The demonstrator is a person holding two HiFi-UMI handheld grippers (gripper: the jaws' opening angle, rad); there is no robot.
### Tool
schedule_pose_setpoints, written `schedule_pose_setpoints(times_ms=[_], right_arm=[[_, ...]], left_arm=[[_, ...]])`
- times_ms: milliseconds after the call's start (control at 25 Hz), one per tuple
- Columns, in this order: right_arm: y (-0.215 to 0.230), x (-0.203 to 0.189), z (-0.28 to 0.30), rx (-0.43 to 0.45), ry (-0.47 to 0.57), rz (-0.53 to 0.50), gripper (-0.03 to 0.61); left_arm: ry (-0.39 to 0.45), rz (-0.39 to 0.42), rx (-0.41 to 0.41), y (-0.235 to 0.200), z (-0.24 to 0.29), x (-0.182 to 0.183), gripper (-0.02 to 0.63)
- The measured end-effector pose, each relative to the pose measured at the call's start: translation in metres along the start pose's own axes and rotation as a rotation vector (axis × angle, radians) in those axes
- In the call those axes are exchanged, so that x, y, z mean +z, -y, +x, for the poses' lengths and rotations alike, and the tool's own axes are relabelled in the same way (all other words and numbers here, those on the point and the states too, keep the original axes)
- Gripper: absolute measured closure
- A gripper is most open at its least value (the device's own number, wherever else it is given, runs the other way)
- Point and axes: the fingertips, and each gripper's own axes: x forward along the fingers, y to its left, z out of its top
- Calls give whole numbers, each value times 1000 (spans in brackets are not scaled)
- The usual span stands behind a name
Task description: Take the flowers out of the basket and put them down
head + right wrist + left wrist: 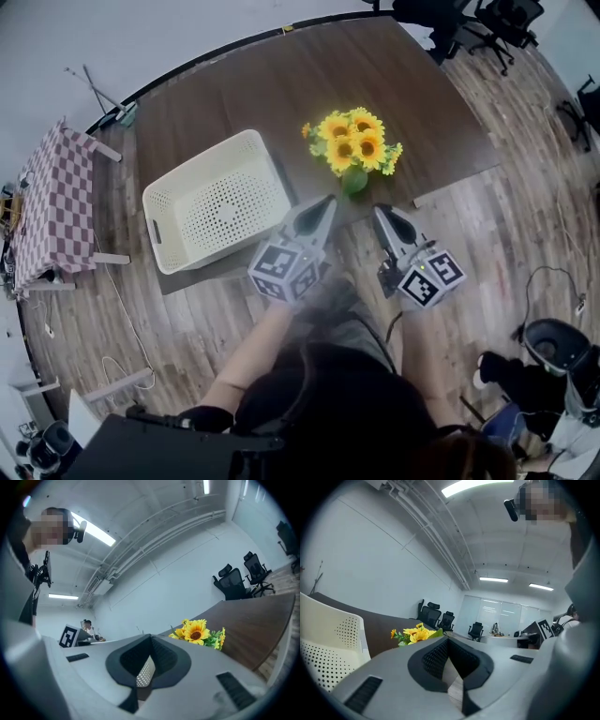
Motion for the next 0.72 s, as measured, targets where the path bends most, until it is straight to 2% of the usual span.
schedule_pose_setpoints(times_ms=[320,720], right_arm=[[-34,-16,-27,-58,6,-58,577],[-70,-22,-37,-139,38,-185,577]], left_arm=[[-5,18,-41,27,-39,-18,614],[51,47,3,36,-64,-15,614]])
